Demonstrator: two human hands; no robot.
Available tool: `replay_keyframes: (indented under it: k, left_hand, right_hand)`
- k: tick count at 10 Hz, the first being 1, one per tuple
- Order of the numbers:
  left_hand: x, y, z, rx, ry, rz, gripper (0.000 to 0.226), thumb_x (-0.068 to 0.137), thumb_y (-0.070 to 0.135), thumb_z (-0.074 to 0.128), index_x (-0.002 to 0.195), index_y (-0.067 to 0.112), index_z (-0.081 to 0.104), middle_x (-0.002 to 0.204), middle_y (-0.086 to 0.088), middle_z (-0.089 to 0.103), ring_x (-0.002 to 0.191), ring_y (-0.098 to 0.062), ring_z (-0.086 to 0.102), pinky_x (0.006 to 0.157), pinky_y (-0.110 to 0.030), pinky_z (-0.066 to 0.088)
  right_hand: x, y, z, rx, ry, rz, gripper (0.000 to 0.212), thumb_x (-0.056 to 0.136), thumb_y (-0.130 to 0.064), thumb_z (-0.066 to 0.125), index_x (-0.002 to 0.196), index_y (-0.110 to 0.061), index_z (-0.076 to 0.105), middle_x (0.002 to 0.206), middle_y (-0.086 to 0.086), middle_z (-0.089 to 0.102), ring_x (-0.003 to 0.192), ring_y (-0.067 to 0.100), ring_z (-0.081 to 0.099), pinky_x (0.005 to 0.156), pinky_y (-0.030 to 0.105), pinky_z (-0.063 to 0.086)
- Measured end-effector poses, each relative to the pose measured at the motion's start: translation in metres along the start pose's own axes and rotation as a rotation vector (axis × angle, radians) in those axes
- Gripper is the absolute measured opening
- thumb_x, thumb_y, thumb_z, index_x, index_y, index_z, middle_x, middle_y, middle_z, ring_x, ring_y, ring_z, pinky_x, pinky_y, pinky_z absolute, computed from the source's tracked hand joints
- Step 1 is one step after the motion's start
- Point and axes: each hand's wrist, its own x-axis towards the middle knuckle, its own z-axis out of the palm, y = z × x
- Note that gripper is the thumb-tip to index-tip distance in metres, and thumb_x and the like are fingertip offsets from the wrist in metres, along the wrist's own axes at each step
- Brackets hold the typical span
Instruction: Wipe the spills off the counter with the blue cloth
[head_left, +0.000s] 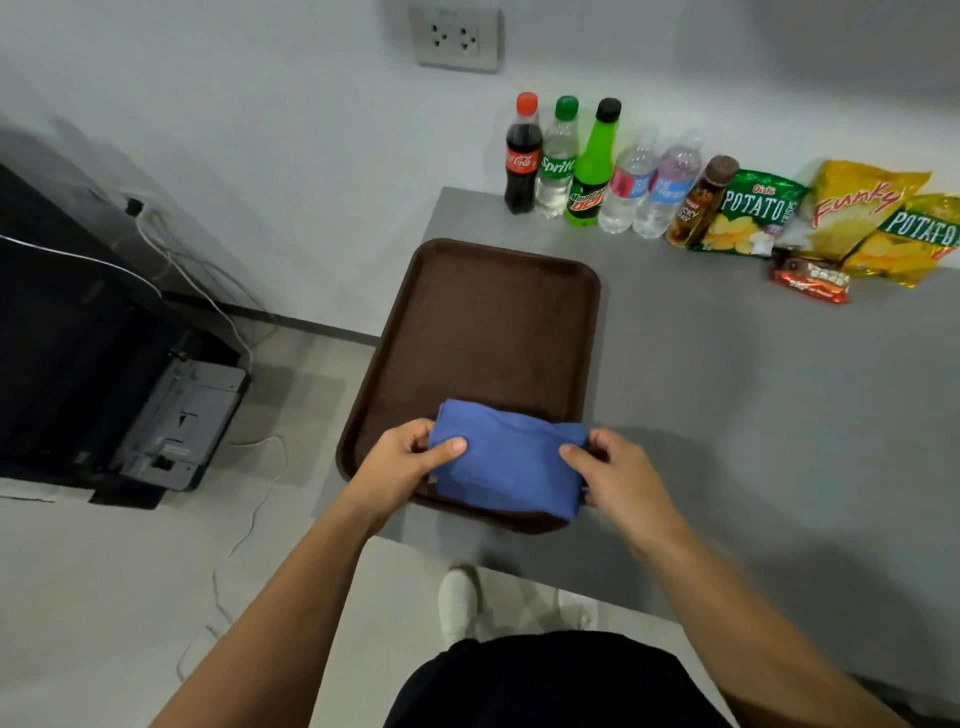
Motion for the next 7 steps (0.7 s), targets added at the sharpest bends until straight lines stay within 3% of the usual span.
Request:
replay_keyframes:
  k: [1,2,3,4,5,6,7]
  left_hand:
    - [0.011,0.0,-0.008,0.18,0.023,-0.026,0.022,0.09,0.024,0.082,0.094,0.005,0.072,0.082,-0.002,0.076,0.076,-0.018,0.067,0.07,-0.037,0.055]
    - [0.019,-0.003,-0.012,0.406,0.041,-0.021,0.024,0.089,0.028,0.083,0.093,0.006,0.072,0.091,-0.011,0.078,0.086,-0.028,0.072,0.081,-0.044,0.057]
    - [0.022,-0.005,-0.013,0.605,0.064,-0.024,0.025,0.088,0.031,0.082,0.09,0.01,0.07,0.087,-0.007,0.076,0.084,-0.027,0.07,0.079,-0.04,0.057]
    - [0.023,-0.003,-0.012,0.623,0.033,-0.07,0.022,0.087,0.027,0.083,0.095,0.011,0.07,0.092,-0.007,0.076,0.085,-0.025,0.072,0.081,-0.046,0.062]
    - [0.021,0.004,-0.011,0.666,0.002,-0.094,0.037,0.085,0.023,0.086,0.114,0.011,0.066,0.106,-0.01,0.074,0.095,-0.028,0.072,0.086,-0.046,0.061]
    - [0.016,0.012,-0.008,0.858,0.008,-0.033,0.077,0.084,0.027,0.085,0.149,0.023,0.044,0.115,-0.012,0.071,0.107,-0.033,0.068,0.091,-0.045,0.056]
    - [0.009,0.027,-0.006,1.076,0.168,0.125,0.092,0.088,0.039,0.079,0.162,0.033,0.025,0.132,-0.005,0.06,0.121,-0.029,0.058,0.092,-0.048,0.055]
  right_hand:
    - [0.004,0.013,0.022,-0.137,0.047,0.07,0.023,0.093,-0.025,0.072,0.099,-0.003,0.068,0.098,0.022,0.073,0.093,0.044,0.07,0.086,0.059,0.055]
    - [0.003,0.019,0.032,-0.232,0.107,0.076,0.021,0.092,-0.027,0.073,0.097,-0.007,0.068,0.098,0.018,0.074,0.087,0.041,0.072,0.084,0.054,0.057]
    - [0.002,0.021,0.036,-0.359,0.167,0.035,0.031,0.092,-0.029,0.074,0.116,-0.01,0.069,0.114,0.012,0.075,0.103,0.035,0.071,0.093,0.044,0.055]
    - [0.003,0.021,0.037,-0.458,0.188,-0.001,0.035,0.093,-0.03,0.073,0.122,-0.011,0.066,0.113,0.009,0.076,0.109,0.033,0.068,0.093,0.041,0.053]
    - [0.0,0.019,0.037,-0.548,0.184,-0.013,0.036,0.093,-0.033,0.072,0.121,-0.013,0.063,0.105,0.008,0.077,0.104,0.033,0.069,0.086,0.039,0.054]
    - [-0.003,0.02,0.039,-0.703,0.191,-0.078,0.042,0.095,-0.037,0.069,0.13,-0.016,0.057,0.116,0.008,0.071,0.107,0.032,0.067,0.086,0.04,0.054]
    - [-0.007,0.017,0.031,-0.73,0.278,-0.134,0.054,0.097,-0.045,0.063,0.143,-0.019,0.051,0.132,0.007,0.062,0.116,0.03,0.063,0.091,0.04,0.053]
